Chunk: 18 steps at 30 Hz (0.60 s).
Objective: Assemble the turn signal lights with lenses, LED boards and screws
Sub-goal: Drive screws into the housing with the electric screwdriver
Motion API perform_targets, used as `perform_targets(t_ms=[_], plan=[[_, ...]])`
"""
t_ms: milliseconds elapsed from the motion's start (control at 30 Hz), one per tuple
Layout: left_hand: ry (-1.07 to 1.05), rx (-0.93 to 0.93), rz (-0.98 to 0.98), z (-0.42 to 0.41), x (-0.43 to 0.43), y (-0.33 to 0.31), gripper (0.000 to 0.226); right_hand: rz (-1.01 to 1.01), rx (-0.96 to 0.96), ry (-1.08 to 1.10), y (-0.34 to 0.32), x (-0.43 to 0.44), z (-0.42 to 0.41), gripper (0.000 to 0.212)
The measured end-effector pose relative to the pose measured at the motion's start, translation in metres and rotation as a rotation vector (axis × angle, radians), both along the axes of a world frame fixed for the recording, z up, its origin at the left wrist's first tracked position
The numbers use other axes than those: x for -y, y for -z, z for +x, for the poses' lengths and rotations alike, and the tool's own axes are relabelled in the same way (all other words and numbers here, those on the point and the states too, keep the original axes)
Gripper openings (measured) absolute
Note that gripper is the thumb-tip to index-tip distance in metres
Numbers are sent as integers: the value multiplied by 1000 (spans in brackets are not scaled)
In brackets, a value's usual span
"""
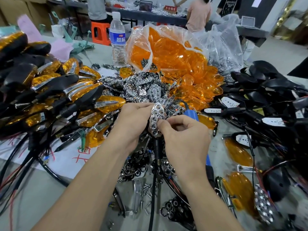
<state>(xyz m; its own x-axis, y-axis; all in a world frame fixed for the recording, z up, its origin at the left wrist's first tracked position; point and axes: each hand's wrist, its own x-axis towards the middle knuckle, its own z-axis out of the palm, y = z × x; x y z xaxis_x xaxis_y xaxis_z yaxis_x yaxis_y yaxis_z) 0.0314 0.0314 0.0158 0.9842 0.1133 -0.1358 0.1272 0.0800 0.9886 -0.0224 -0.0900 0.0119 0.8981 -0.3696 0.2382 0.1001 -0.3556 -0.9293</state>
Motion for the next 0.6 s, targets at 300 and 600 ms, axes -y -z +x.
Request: perform_targets(t_ms=[300,600], plan=[[45,-10,-225,-9,3,-1,33,-44,-39,-19,2,-1,7,25],[113,70,-121,-12,1,-6,24,35,-53,-71,7,5,13,18]])
